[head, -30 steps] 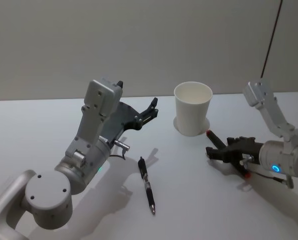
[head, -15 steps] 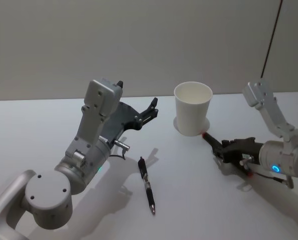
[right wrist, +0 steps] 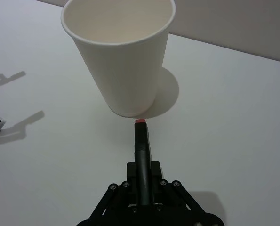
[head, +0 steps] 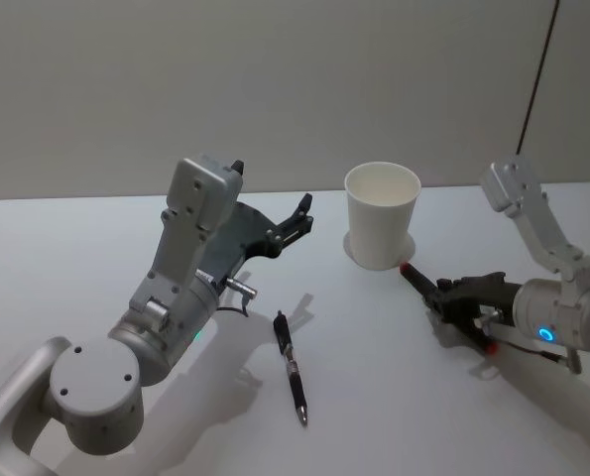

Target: Place the pen into the pen holder.

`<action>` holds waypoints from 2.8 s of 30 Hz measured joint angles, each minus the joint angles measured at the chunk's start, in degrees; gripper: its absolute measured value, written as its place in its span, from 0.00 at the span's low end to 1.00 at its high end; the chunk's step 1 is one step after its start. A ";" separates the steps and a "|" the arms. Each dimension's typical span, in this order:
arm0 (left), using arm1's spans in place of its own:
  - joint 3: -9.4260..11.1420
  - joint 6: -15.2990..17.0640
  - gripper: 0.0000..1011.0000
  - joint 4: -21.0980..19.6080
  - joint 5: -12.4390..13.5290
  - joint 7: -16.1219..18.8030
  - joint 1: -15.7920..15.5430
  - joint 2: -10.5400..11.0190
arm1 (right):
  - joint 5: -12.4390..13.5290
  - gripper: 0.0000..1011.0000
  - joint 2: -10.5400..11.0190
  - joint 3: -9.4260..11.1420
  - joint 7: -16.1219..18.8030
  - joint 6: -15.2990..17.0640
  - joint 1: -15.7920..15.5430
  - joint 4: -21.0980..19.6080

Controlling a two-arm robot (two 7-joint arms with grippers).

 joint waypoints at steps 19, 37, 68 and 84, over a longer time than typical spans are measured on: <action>0.00 0.00 0.99 0.00 0.00 0.00 0.00 0.00 | -0.19 0.17 0.18 -0.02 -0.28 -0.46 -0.33 -0.58; 0.00 0.00 0.99 0.00 0.00 0.00 0.00 0.00 | -0.37 0.17 2.58 1.84 -6.54 -3.91 -3.70 -6.40; 0.00 0.00 0.99 0.00 0.00 0.00 0.00 0.00 | 0.51 0.17 2.49 4.10 -15.68 -21.31 -6.14 -13.56; 0.00 0.00 0.99 0.00 0.00 0.00 0.00 0.00 | -2.64 0.17 -3.85 1.43 -16.53 -34.49 -0.65 -9.60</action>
